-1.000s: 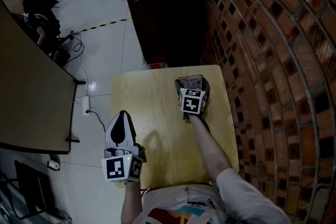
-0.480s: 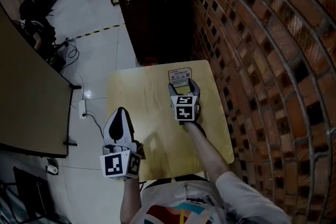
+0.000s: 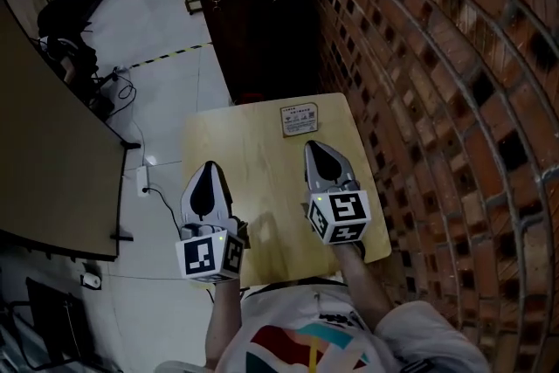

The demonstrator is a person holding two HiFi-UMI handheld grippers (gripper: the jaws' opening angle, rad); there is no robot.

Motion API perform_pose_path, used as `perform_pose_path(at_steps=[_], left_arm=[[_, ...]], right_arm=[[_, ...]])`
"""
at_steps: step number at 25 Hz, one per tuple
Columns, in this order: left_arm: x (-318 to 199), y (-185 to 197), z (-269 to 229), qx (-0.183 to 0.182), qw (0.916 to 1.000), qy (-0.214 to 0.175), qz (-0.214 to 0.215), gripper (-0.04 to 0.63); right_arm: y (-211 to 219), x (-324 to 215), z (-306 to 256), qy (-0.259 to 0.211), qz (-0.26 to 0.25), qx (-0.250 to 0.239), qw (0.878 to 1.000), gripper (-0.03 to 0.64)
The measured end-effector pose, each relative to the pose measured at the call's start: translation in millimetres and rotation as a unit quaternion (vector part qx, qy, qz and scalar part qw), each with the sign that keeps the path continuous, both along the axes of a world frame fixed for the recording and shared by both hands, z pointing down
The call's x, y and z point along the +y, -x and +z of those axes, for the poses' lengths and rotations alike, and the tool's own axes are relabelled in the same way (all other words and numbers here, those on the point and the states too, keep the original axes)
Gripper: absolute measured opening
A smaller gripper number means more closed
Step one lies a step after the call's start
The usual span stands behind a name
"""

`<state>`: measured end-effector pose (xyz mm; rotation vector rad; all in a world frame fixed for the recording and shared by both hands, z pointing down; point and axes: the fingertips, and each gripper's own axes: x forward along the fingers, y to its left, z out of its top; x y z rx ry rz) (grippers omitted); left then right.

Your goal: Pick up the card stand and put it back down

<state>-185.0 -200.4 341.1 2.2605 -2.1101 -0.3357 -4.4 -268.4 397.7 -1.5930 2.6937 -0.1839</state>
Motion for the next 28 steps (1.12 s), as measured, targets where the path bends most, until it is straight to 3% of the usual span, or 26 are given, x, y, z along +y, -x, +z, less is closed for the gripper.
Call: perform_pose_path(at_steps=[6, 15, 28], left_arm=[[4, -26, 4, -0.056, 0.9979, -0.007, 0.032, 0.005], [4, -18, 1, -0.047, 0.9985, -0.012, 0.026, 0.005], [8, -7, 5, -0.048, 0.9987, 0.0, 0.016, 0.005]], right_arm=[[1, 35, -27, -0.057, 0.004, 0.017, 0.998, 0.005], [-4, 37, -40, -0.063, 0.006, -0.004, 0.998, 0.005], [7, 40, -42, -0.077, -0.004, 0.021, 0.997, 0.005]])
